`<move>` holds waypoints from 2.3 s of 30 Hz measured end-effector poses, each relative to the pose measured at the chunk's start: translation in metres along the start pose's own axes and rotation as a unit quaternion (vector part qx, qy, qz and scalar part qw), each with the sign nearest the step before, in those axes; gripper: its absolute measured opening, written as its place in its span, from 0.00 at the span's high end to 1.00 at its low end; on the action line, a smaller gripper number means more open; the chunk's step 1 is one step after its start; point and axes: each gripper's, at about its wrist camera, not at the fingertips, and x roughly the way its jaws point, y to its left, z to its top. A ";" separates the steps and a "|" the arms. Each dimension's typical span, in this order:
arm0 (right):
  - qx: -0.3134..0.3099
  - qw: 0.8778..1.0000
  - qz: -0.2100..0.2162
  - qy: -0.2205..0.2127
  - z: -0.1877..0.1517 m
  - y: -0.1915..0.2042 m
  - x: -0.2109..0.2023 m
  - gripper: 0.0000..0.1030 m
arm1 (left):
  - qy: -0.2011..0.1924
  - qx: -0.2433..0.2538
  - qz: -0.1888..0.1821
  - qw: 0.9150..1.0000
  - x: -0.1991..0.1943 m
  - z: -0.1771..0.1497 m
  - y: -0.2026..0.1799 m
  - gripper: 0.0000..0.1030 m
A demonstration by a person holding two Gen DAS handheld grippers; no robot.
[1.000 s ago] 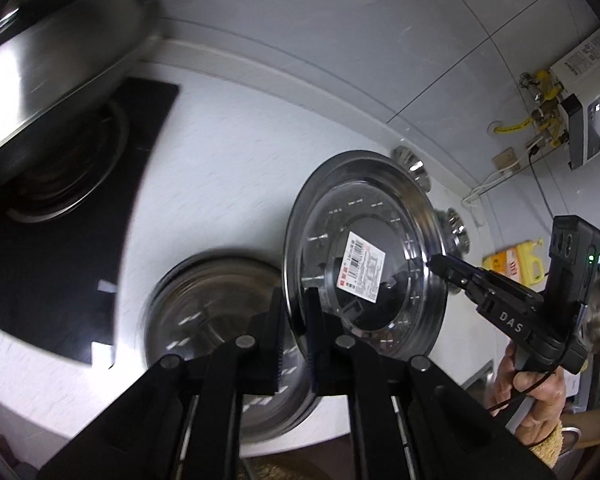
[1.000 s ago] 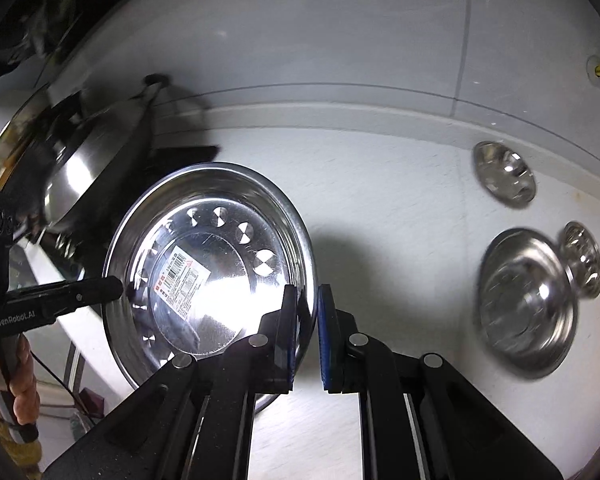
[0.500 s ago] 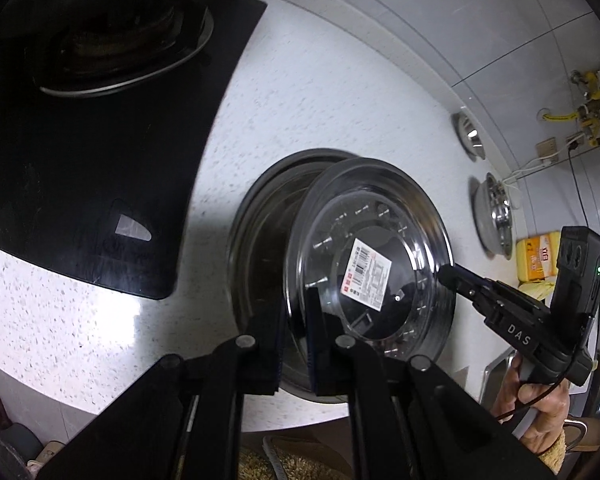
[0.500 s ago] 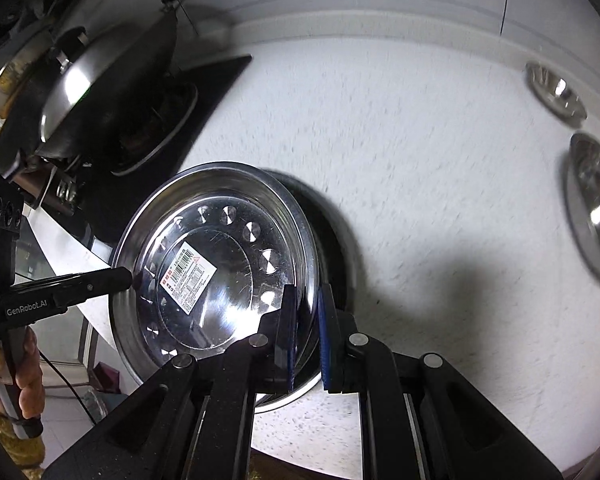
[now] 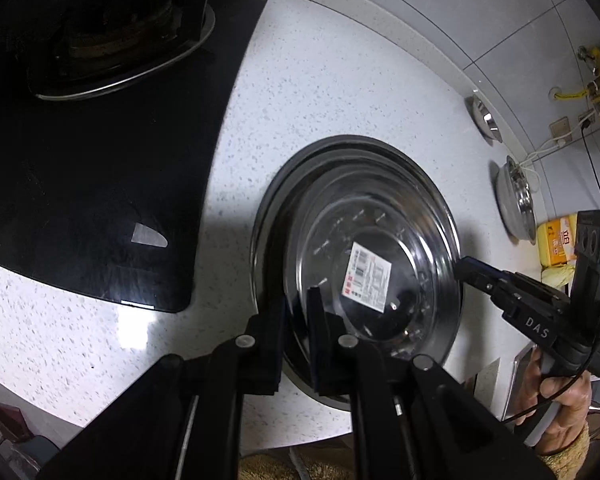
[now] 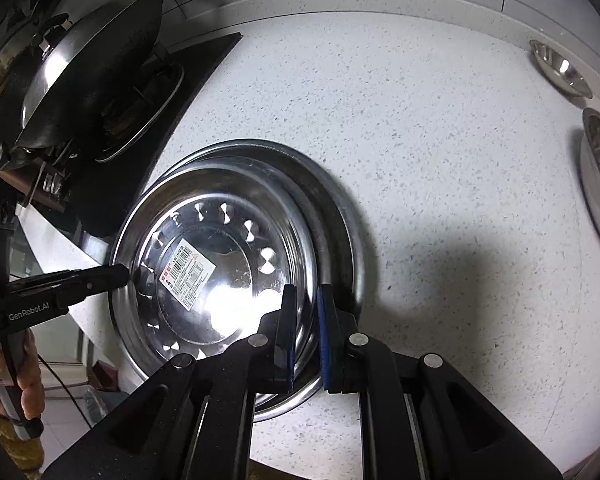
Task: Organize plates and bowls
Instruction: 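Carry the smaller plate onto the plate stack and open both tools, then move both tools to the large steel bowl and close on its rim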
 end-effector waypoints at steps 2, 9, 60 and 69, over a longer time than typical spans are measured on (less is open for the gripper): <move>0.003 1.000 0.002 -0.001 0.000 -0.001 -0.002 0.91 | -0.004 0.006 0.003 1.000 -0.001 0.000 -0.001 0.91; 0.003 1.000 0.010 -0.023 -0.001 0.001 -0.019 0.91 | -0.041 0.030 0.025 0.998 -0.018 0.003 -0.006 0.77; 0.195 0.976 -0.039 -0.085 0.009 -0.391 -0.108 0.43 | -0.022 0.099 -0.014 0.995 0.181 0.128 -0.363 0.39; 0.180 0.981 -0.011 -0.078 0.026 -0.399 -0.088 0.43 | 0.008 0.107 -0.001 0.994 0.208 0.131 -0.377 0.39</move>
